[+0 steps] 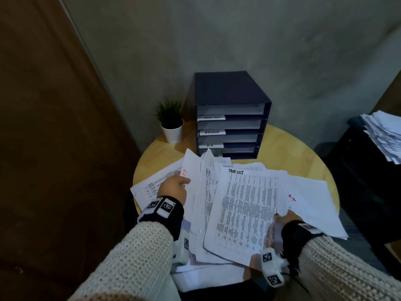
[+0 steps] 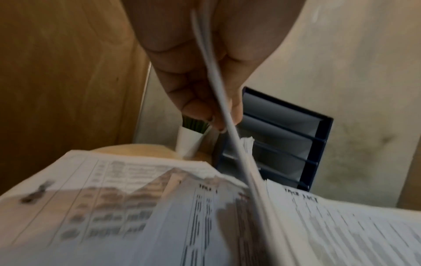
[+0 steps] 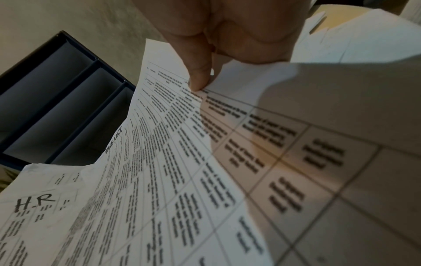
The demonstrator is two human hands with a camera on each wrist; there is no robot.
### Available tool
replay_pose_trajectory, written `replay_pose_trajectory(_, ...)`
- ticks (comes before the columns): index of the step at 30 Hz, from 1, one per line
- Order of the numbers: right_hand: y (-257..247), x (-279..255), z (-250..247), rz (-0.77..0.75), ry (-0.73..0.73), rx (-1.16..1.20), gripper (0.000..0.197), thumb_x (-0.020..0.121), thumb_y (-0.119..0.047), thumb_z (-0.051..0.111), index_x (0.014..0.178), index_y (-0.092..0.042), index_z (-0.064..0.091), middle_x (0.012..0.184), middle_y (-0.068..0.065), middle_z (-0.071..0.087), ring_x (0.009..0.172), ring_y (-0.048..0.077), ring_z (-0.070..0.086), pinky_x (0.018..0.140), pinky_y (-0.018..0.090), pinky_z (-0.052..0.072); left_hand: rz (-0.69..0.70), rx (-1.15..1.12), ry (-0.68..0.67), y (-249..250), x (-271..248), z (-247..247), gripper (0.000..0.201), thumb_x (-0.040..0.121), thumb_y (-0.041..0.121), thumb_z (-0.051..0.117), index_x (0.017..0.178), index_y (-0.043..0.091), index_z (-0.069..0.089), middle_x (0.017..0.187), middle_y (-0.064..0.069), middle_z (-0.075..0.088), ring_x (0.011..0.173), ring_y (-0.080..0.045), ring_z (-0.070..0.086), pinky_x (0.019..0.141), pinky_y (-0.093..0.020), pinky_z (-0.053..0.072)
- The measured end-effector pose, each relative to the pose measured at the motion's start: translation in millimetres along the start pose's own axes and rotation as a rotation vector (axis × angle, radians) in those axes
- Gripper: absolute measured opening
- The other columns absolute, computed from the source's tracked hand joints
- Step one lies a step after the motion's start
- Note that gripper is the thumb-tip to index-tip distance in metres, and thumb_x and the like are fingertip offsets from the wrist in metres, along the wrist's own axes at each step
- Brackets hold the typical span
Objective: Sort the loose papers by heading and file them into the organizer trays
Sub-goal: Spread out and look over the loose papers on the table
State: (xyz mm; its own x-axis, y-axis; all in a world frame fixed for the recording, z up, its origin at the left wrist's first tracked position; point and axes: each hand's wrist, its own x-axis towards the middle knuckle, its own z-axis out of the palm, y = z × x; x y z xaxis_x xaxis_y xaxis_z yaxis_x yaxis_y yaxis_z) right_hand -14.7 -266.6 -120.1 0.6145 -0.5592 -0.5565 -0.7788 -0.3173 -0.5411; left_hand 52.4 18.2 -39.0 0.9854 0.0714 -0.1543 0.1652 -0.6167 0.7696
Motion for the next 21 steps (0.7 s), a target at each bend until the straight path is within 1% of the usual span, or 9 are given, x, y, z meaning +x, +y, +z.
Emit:
replay_pose_trajectory(2,-4,-5,-2,0.0,0.014,-0.039,0.047,0.099,-0.017,0.045,0.142,-0.001,0.036,0.144,0.017,0.044,0.13,0.03,0.046,0.101,0.03,0.039,0.011,-0.003,0.066,12,4,-13,0.035,0.095,0.001,0.041,0.114,0.014,0.067,0.132,-0.006,0.057,0.117,-0.027,0.054,0.103,-0.025,0.038)
replay_pose_trajectory(4,-8,-9,-4,-0.02,0.038,-0.09,0.048,0.101,-0.023,0.041,0.144,-0.003,0.033,0.145,0.016,0.042,0.13,0.031,0.045,0.105,0.033,0.038,-0.007,-0.015,0.114,26,5,-30,0.037,0.093,0.002,0.042,0.119,0.017,0.065,0.127,-0.007,0.061,0.113,-0.027,0.057,0.097,-0.025,0.042)
replay_pose_trajectory(6,-11,-9,-6,-0.06,0.048,-0.124,0.047,0.101,-0.025,0.04,0.144,-0.005,0.034,0.144,0.015,0.045,0.128,0.031,0.048,0.104,0.034,0.038,0.04,-0.024,0.179,40,3,-49,0.038,0.093,0.002,0.043,0.122,0.016,0.063,0.126,-0.008,0.061,0.113,-0.024,0.058,0.09,-0.022,0.043)
replay_pose_trajectory(8,-16,-12,-8,-0.084,0.045,-0.156,0.045,0.101,-0.023,0.041,0.142,-0.005,0.037,0.142,0.015,0.047,0.126,0.031,0.049,0.101,0.033,0.039,0.072,-0.052,0.175,58,0,-64,0.037,0.094,0.003,0.042,0.123,0.013,0.063,0.129,-0.01,0.059,0.106,-0.023,0.058,0.081,-0.019,0.042)
replay_pose_trajectory(11,-23,-15,-13,-0.124,0.053,-0.136,0.043,0.1,-0.021,0.042,0.139,-0.004,0.04,0.139,0.016,0.05,0.123,0.031,0.051,0.099,0.032,0.04,0.143,-0.03,0.21,83,-9,-70,0.04,0.092,0.005,0.04,0.12,0.019,0.065,0.127,-0.008,0.062,0.103,-0.034,0.061,0.084,-0.031,0.049)
replay_pose_trajectory(14,-29,-19,-17,-0.173,0.045,-0.066,0.048,0.1,-0.023,0.044,0.143,-0.004,0.036,0.144,0.014,0.044,0.129,0.03,0.046,0.104,0.033,0.036,0.194,-0.119,0.15,107,-25,-60,0.034,0.091,0.013,0.044,0.114,0.018,0.069,0.123,-0.009,0.064,0.107,-0.034,0.06,0.092,-0.037,0.05)
replay_pose_trajectory(16,-32,-21,-18,-0.215,0.04,-0.017,0.046,0.1,-0.022,0.045,0.142,-0.005,0.038,0.143,0.014,0.046,0.128,0.031,0.048,0.102,0.032,0.037,0.213,-0.161,0.064,119,-33,-46,0.029,0.093,0.02,0.049,0.109,0.009,0.07,0.119,-0.014,0.065,0.109,-0.032,0.059,0.096,-0.039,0.049)
replay_pose_trajectory(18,-35,-24,-20,-0.251,0.017,0.001,0.045,0.1,-0.023,0.045,0.142,-0.007,0.039,0.143,0.013,0.046,0.127,0.03,0.048,0.1,0.03,0.038,0.187,-0.159,-0.063,123,-37,-28,0.034,0.094,0.024,0.048,0.111,0.001,0.066,0.119,-0.019,0.063,0.112,-0.032,0.058,0.097,-0.038,0.048)
replay_pose_trajectory(21,-36,-29,-21,-0.244,-0.046,0.017,0.044,0.1,-0.025,0.045,0.141,-0.011,0.041,0.142,0.01,0.048,0.127,0.029,0.049,0.099,0.029,0.038,0.128,-0.244,-0.225,117,-37,-1,0.038,0.095,0.032,0.048,0.122,0.008,0.06,0.13,-0.013,0.058,0.119,-0.029,0.056,0.102,-0.041,0.046)
